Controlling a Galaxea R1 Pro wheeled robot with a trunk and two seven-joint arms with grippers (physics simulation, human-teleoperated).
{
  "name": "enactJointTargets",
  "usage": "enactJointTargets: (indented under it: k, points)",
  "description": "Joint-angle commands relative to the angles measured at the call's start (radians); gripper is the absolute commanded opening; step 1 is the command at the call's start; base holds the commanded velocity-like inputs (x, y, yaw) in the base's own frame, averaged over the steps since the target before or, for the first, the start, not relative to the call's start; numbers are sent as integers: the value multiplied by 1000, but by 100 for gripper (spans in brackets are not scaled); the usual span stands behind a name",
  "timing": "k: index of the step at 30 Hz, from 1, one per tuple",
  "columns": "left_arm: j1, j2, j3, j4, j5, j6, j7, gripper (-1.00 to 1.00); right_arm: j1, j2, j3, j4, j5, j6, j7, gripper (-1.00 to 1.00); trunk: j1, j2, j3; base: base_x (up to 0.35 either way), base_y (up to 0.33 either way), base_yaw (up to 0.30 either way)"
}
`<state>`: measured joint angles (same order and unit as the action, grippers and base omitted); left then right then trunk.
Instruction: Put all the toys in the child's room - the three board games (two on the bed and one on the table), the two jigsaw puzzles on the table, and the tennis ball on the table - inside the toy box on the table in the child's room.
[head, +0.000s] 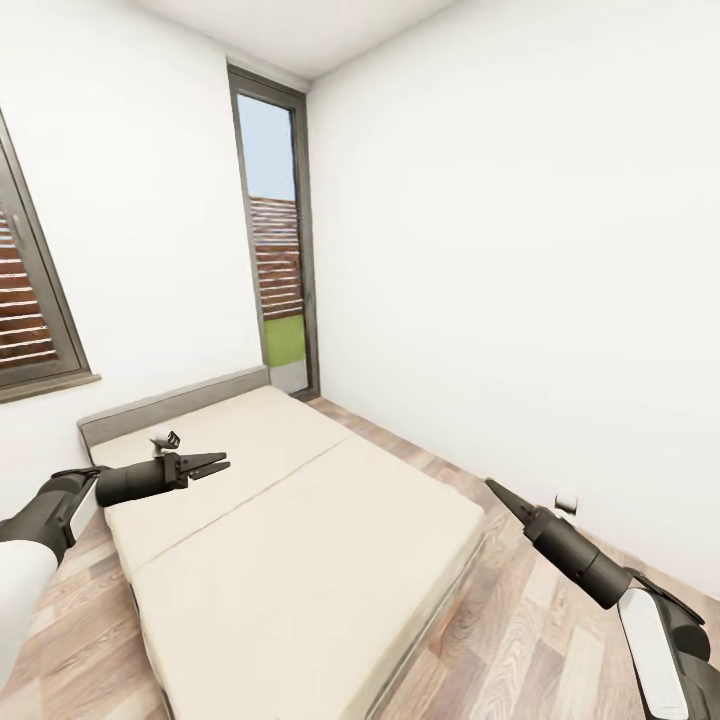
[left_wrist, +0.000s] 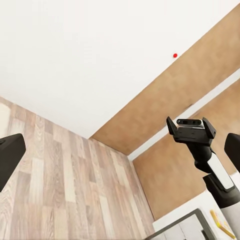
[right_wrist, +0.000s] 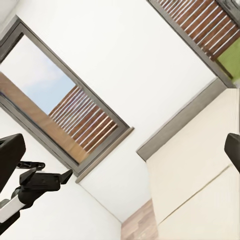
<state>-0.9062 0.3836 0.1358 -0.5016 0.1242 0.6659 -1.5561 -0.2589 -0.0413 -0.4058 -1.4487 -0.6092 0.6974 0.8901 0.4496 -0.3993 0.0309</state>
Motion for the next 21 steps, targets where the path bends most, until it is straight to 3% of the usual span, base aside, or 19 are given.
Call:
enactJointTargets:
  k: [1,10,21]
  points:
    - [0,0,1,0,-1,11,-4,100,0,0,-1,1,-4,6,1,100,0,-1,0,0,-277,0]
    - [0,0,1,0,-1,11,-4,100,0,0,-1,1,-4,6,1,100,0,-1,0,0,-278,49]
    - [0,-7,1,0,-3,11,-4,100,0,3,-1,-3,-4,6,1,100,0,-1,0,0,-278,134]
